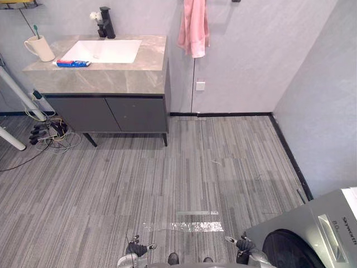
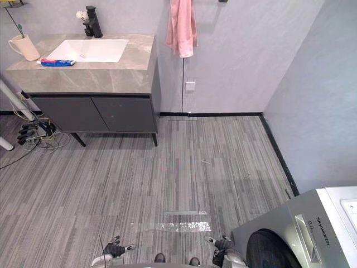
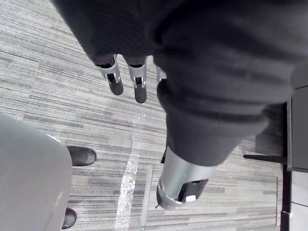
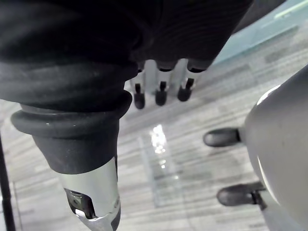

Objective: Organize washtable

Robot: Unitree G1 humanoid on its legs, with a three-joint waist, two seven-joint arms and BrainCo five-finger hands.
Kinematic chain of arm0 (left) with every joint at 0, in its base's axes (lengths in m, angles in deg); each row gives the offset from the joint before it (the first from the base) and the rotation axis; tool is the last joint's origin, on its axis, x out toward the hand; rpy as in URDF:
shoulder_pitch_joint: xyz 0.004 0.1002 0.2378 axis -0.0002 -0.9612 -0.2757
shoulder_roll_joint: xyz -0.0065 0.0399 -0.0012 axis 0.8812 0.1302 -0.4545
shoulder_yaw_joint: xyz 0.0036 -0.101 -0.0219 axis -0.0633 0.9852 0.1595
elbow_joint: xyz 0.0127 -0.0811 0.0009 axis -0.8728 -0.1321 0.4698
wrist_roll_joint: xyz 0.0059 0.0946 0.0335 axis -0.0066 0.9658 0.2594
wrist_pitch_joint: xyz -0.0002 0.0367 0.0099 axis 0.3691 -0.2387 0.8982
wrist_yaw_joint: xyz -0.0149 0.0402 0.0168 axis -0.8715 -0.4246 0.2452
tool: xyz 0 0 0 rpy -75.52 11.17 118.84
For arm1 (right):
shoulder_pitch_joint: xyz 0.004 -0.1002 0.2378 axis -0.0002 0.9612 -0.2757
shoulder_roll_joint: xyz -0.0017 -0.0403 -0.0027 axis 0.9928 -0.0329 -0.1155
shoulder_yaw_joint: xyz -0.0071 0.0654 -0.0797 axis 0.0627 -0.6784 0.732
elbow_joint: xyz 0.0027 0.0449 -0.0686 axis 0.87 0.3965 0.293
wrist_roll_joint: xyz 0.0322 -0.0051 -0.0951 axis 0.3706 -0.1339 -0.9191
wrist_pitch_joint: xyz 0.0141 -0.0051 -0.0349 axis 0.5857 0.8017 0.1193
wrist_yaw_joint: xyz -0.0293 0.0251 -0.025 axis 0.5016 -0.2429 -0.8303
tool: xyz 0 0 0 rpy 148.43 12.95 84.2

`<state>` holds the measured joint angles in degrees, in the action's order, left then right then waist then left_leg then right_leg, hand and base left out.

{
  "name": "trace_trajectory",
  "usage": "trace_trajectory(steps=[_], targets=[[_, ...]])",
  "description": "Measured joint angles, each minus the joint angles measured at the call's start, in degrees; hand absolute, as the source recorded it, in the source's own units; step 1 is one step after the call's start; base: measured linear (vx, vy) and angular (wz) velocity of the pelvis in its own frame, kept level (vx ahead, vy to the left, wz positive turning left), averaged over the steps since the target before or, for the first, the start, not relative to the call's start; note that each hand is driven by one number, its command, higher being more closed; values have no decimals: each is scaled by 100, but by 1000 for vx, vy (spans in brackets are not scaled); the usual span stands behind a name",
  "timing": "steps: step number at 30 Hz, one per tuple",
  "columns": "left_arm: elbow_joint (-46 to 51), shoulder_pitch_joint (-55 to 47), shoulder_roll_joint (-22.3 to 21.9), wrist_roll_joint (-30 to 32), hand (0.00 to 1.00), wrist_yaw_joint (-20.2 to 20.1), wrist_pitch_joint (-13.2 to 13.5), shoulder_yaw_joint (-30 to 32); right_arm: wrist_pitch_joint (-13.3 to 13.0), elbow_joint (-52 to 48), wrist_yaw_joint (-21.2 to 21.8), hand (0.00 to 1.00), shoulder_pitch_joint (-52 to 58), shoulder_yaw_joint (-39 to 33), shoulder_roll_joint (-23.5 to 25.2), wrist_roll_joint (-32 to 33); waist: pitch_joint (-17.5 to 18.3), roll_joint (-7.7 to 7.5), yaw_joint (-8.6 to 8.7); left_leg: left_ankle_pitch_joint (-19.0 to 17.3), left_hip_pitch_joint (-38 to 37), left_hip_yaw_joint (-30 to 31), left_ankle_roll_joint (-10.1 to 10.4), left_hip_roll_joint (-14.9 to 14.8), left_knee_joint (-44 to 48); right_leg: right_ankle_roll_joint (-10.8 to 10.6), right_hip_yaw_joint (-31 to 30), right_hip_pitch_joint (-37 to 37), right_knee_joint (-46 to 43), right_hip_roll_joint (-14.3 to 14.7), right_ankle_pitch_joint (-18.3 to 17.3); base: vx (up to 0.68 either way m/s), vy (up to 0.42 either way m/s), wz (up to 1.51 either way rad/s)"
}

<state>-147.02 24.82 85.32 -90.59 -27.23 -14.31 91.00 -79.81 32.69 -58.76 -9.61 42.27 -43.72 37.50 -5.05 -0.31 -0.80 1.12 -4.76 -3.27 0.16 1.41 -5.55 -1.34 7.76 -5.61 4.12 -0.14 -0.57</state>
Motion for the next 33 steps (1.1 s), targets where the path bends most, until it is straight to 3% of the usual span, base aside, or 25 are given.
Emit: trace_trajectory(steps=[6, 8, 9, 11, 14, 17, 19, 21, 23, 25, 26, 27, 28, 29, 30, 31, 32, 33], targets=[[14, 21, 7, -2, 0, 1, 2, 2, -1, 0, -35, 0, -110, 0, -3, 5, -6, -8, -1, -5, 196, -4, -12, 29, 13, -1, -32, 199, -52, -22, 2, 8, -6, -2], [16, 31, 13, -2, 0, 7, 1, -4, 0, -4, -48, 0, -208, -5, -25, 13, -29, 15, 0, -55, 210, 5, -86, 58, 16, -121, -32, 344, -347, -75, -157, 5, 18, 0], [18, 32, 16, -2, 0, 10, 1, -5, 0, -7, -48, 0, -220, -10, -37, 15, -40, 24, 0, -111, 188, 5, -108, 72, 18, -126, -28, 435, -601, -106, -304, 15, 49, 9], [138, 35, 50, -15, 0, 5, 15, -18, -4, -23, -48, 0, -243, -103, -35, 104, -248, -60, 0, -304, -3, 62, -333, 240, 186, -319, 16, 803, -2036, -411, -984, 19, 74, 18], [217, 39, 78, -16, 0, 8, 85, -28, -38, -140, -49, 0, -257, -127, -34, 247, -488, -26, 20, -486, -292, 118, -546, 341, 308, -290, 91, 1605, -4086, -787, -1193, 58, 89, 11], [235, 72, 112, -12, 0, 8, 91, -18, -50, -161, -48, 0, -261, -171, -55, 387, -540, -46, 12, -732, -373, 186, -551, 287, 498, -350, 336, 1996, -4148, -1017, -1289, 214, 75, 9], [226, 109, 121, -10, 0, 11, 90, -19, -82, -164, -66, 0, -291, -299, -83, 445, -605, 11, 40, -930, -415, 260, -461, 125, 642, -402, 503, 2165, -3481, -971, -1186, 273, 32, 10], [222, 117, 130, -8, 0, 18, 89, -1, -84, -94, -155, 0, -306, -360, -145, 492, -725, -14, 138, -1123, -692, 318, -268, -29, 537, -533, 833, 2304, -1985, -895, -430, 387, -30, 12], [219, 125, 168, -8, 0, 18, 87, 12, -58, 22, -172, 0, -281, -502, -101, 549, -819, -183, 178, -1257, -988, 296, -113, 6, 403, -504, 1186, 2471, -1384, -998, 40, 447, -105, 8], [216, 74, 179, -10, 0, 18, 85, 67, -46, 20, -171, 0, -256, -749, -42, 639, -808, -278, 238, -1572, -1217, 299, 132, -7, 419, -199, 1435, 2668, -1375, -988, 239, 580, -213, 14], [216, -34, 141, -10, 0, 21, 83, 103, -50, -18, -156, 0, -247, -855, -55, 638, -766, -147, 350, -1847, -1311, 339, 268, -202, 522, 307, 1399, 2697, -1510, -808, 580, 623, -220, 28], [206, -70, 97, -10, 0, 19, 85, 122, -55, -27, -154, 0, -213, -949, -68, 630, -679, -95, 379, -1915, -1307, 398, 316, -314, 681, 463, 1433, 2721, -1619, -671, 725, 715, -243, 14], [177, -49, -10, -13, 0, 20, 89, 299, -55, -19, -137, 0, -204, -1010, -84, 617, -607, 62, 307, -1947, -1091, 388, 413, -533, 1239, 685, 1443, 2721, -1732, -502, 783, 751, -262, -14], [167, -36, -107, -23, 0, 16, 88, 482, -71, -29, -126, 0, -226, -1034, -160, 561, -597, 211, 290, -1827, -740, 384, 637, -663, 2079, 763, 1476, 2614, -1730, -313, 635, 738, -271, -27], [157, -32, -181, -34, 0, 8, 91, 566, -77, -39, -124, 0, -242, -1035, -164, 554, -606, 251, 297, -1668, -539, 381, 845, -698, 2625, 795, 1465, 2501, -1694, -246, 531, 712, -272, -33], [154, -9, -273, -81, 0, 9, 99, 765, -69, -55, -121, 0, -238, -977, -175, 552, -605, 337, 298, -1049, -98, 436, 1115, -764, 3838, 794, 1412, 2141, -1550, -73, 353, 702, -252, -40], [128, -8, -272, -153, 0, 4, 107, 769, -71, -61, -122, 0, -228, -880, -164, 573, -611, 392, 297, -838, 297, 477, 1353, -866, 5064, 802, 1317, 1669, -1337, 93, 206, 690, -240, -46], [133, -8, -263, -202, 0, -4, 122, 774, -74, -69, -121, 0, -228, -855, -156, 579, -614, 399, 289, -843, 468, 450, 1348, -909, 5621, 803, 1225, 1427, -1223, 171, 141, 651, -210, -59]])
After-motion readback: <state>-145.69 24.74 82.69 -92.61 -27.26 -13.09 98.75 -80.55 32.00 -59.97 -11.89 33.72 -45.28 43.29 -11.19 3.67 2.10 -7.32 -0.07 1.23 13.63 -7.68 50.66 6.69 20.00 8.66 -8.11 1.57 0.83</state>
